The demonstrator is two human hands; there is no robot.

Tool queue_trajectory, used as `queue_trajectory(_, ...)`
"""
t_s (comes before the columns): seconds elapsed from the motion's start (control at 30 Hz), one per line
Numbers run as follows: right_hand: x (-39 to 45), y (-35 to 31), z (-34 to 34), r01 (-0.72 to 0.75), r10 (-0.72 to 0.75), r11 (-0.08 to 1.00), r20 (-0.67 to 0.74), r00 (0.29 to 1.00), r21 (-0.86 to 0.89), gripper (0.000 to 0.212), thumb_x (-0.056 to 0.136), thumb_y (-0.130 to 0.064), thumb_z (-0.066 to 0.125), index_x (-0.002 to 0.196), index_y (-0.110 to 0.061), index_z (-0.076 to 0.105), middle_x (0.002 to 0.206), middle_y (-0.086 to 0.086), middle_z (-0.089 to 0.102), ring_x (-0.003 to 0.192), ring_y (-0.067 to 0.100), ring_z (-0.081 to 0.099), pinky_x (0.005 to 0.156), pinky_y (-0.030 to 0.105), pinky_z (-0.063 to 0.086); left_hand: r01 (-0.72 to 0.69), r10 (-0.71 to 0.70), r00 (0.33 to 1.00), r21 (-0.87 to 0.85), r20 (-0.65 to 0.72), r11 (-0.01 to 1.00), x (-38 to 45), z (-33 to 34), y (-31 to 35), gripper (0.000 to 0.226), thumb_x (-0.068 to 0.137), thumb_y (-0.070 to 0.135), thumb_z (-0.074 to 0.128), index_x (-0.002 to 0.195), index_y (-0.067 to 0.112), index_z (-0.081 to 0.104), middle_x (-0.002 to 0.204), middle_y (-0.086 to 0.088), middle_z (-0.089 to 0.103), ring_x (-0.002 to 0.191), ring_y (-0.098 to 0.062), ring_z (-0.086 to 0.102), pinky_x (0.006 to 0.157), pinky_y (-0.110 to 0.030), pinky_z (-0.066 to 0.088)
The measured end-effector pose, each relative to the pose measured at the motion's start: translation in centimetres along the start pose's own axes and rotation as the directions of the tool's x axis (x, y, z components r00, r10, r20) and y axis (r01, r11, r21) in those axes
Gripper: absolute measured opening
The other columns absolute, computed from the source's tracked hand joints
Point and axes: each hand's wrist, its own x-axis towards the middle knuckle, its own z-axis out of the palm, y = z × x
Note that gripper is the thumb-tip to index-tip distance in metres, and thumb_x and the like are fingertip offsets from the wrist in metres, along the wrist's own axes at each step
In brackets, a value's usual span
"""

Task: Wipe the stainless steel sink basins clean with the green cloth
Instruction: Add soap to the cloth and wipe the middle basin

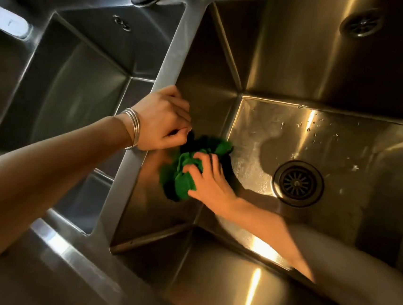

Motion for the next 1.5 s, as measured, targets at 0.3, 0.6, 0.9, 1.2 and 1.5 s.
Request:
queue_trajectory(0.3, -2.8, -6.1, 0.1, 0.415, -0.378, 0.900, -0.234, 0.896, 0.134, 0.014, 0.096, -0.012, 0.038, 0.097, -0.013, 0.052, 0.118, 0.008, 0.040, 0.106, 0.033, 0.039, 0.078, 0.048, 0.053, 0.038, -0.038, 0.999, 0.013, -0.003, 0.999, -0.2, 0.3, 0.2, 0.043, 0.086, 0.026, 0.035, 0.057, 0.012, 0.063, 0.066, 0.000, 0.066, 0.072, -0.024, 0.063, 0.081, -0.033, 0.036)
queue_trajectory(0.6, -3.5, 3.6, 4.0, 0.749, -0.615, 0.621, 0.449, 0.648, -0.230, 0.006, 0.070, -0.030, 0.068, 0.073, -0.032, 0.073, 0.112, -0.013, 0.065, 0.108, 0.023, 0.049, 0.086, 0.042, 0.037, 0.029, -0.029, 0.999, -0.002, -0.032, 1.000, -0.1, 0.4, 0.1, 0.039, 0.085, 0.025, 0.036, 0.055, 0.012, 0.058, 0.063, 0.002, 0.063, 0.071, -0.024, 0.062, 0.081, -0.030, 0.034)
queue_trajectory(0.9, 7.8, 15.3, -0.8, 0.155, 0.064, 0.850, 0.391, 0.918, -0.503, 0.049, 0.079, -0.028, 0.067, 0.126, -0.019, 0.056, 0.145, 0.015, 0.039, 0.128, 0.038, 0.041, 0.097, 0.049, 0.042, 0.035, -0.037, 0.997, -0.042, -0.060, 0.998, -0.3, 0.5, 0.0, 0.036, 0.082, 0.026, 0.040, 0.054, 0.014, 0.061, 0.065, 0.004, 0.064, 0.070, -0.019, 0.061, 0.081, -0.028, 0.035)
queue_trajectory(1.2, 3.9, 13.3, -0.2, 0.126, 0.218, 0.857, 0.573, 0.790, -0.499, 0.055, 0.088, -0.043, 0.043, 0.140, -0.025, 0.037, 0.154, 0.011, 0.021, 0.139, 0.041, 0.017, 0.106, 0.059, 0.020, 0.015, -0.018, 0.998, -0.056, -0.063, 0.998, -0.2, 0.6, 0.0, 0.034, 0.080, 0.025, 0.041, 0.052, 0.016, 0.059, 0.064, 0.006, 0.064, 0.069, -0.016, 0.058, 0.081, -0.029, 0.035)
queue_trajectory(1.5, 3.8, 15.5, 0.1, -0.048, 0.374, 0.879, 0.625, 0.685, -0.474, 0.059, 0.086, -0.050, 0.049, 0.141, -0.030, 0.037, 0.153, 0.012, 0.022, 0.139, 0.042, 0.015, 0.111, 0.059, 0.019, 0.041, -0.040, 0.999, -0.038, 0.014, 0.998, -0.3, 0.3, 0.2, 0.036, 0.081, 0.028, 0.040, 0.053, 0.017, 0.060, 0.062, 0.006, 0.063, 0.069, -0.017, 0.059, 0.083, -0.029, 0.035)
